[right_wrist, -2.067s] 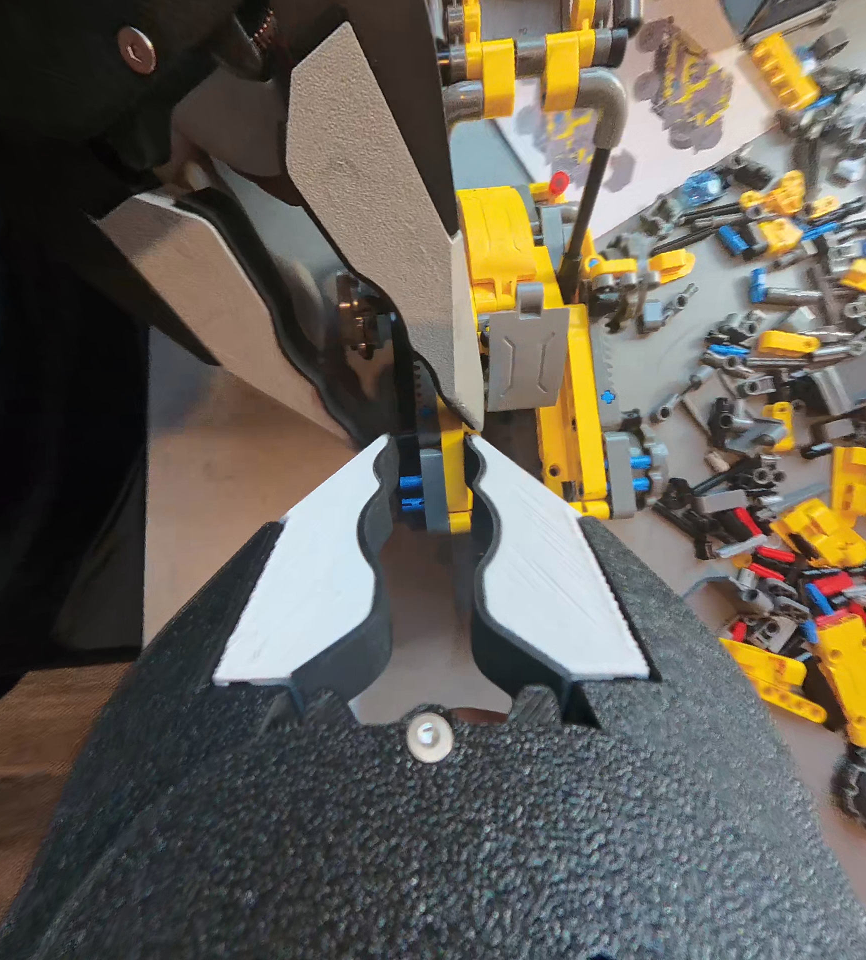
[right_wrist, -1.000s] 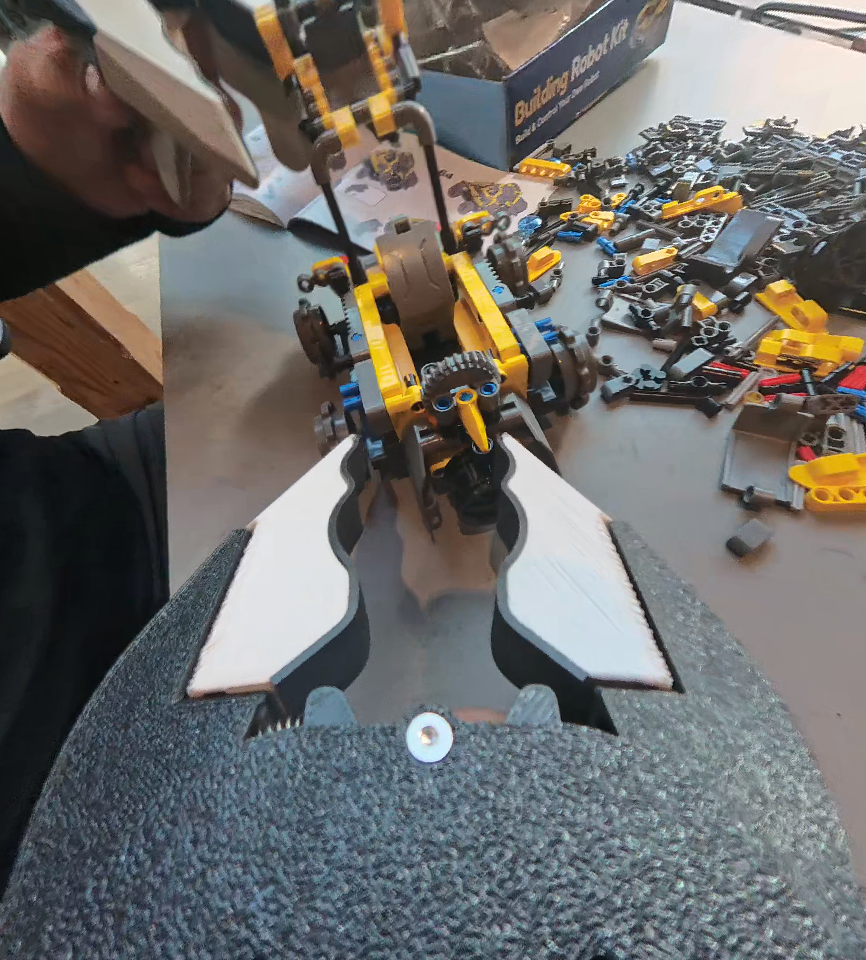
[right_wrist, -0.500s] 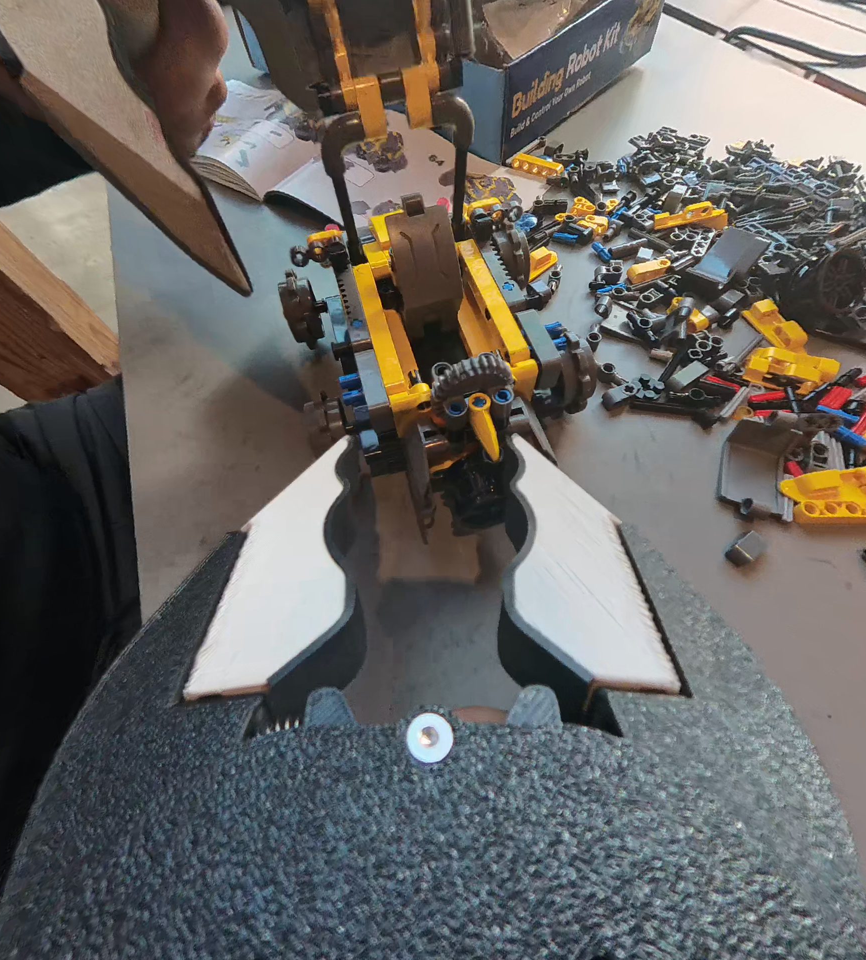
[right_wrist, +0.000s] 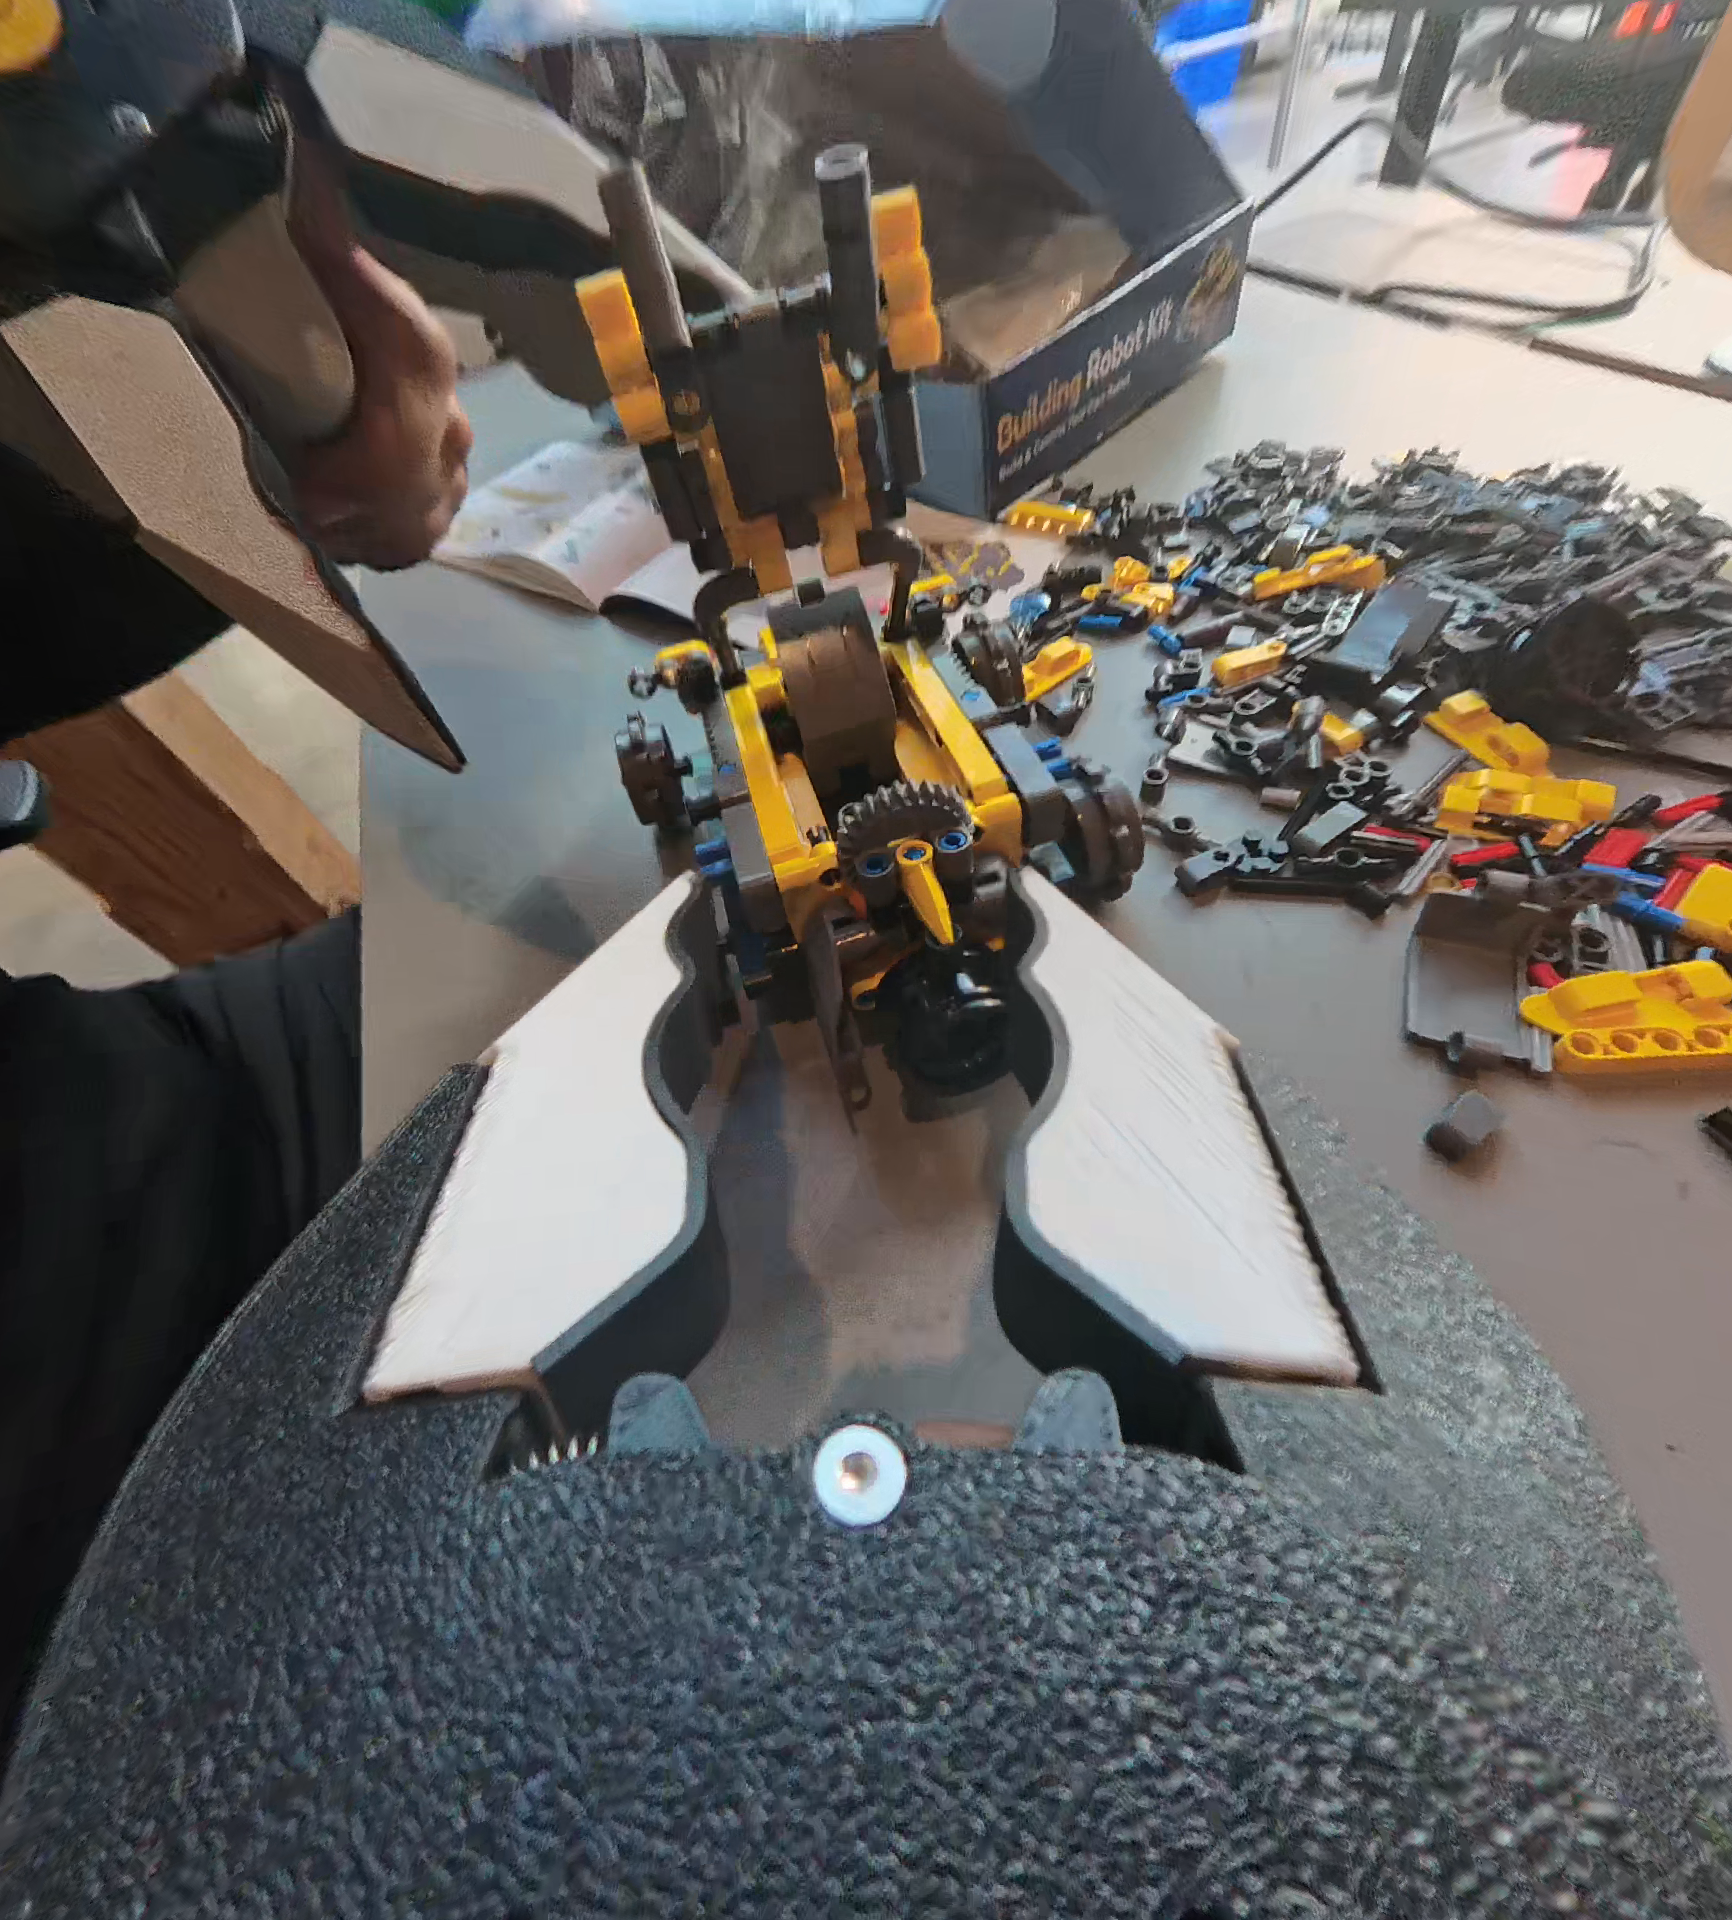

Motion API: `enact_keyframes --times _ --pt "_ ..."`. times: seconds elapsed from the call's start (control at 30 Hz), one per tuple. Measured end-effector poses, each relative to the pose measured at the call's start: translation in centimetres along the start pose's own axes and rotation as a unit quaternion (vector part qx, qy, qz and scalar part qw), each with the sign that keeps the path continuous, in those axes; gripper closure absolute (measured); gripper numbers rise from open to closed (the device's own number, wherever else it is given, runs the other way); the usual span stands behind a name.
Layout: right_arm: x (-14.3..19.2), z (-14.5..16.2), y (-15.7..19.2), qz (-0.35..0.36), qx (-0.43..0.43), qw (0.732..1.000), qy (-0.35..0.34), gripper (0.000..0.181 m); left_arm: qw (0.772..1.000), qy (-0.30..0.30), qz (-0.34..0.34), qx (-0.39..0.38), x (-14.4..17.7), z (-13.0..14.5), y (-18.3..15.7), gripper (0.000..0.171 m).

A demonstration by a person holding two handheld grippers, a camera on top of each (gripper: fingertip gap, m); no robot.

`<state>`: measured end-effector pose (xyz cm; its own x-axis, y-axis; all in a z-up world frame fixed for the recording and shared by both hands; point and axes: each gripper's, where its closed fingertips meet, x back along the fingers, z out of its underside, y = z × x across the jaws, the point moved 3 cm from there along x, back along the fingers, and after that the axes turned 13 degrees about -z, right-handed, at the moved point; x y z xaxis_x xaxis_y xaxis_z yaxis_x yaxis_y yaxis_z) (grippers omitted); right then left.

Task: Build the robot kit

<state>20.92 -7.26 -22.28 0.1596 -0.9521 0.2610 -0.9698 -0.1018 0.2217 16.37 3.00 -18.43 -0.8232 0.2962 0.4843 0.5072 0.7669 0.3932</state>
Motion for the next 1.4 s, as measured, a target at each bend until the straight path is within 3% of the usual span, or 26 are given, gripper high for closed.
enact_keyframes --times 0.17,0.23,0.53,0.8,1.07,1.4 --pt "3.7 -2.3 0.6 -0.024 0.012 0.988 -0.151 0.132 0.997 -0.037 0.014 0.068 2.8 2.6 0.4 0.061" --pt "5.3 -2.8 0.3 -0.02 0.015 0.979 -0.201 0.144 0.995 -0.032 0.008 0.089 3.2 4.6 0.7 0.063" --pt "6.0 -2.8 -1.5 0.053 0.007 0.977 -0.207 0.135 0.986 -0.069 0.002 0.151 4.3 9.0 1.1 0.076" --pt "6.8 -2.9 -2.1 0.061 -0.009 0.97 -0.234 0.134 0.974 -0.067 0.105 0.187 4.3 9.0 0.4 0.085" --pt "6.9 -2.9 -2.2 0.081 -0.006 0.969 -0.233 0.13 0.977 -0.078 0.104 0.171 4.6 8.8 0.0 0.098" --pt "6.5 -2.8 -2.3 0.09 -0.001 0.971 -0.22 0.127 0.975 -0.071 0.109 0.18 4.5 8.9 0.1 0.103"
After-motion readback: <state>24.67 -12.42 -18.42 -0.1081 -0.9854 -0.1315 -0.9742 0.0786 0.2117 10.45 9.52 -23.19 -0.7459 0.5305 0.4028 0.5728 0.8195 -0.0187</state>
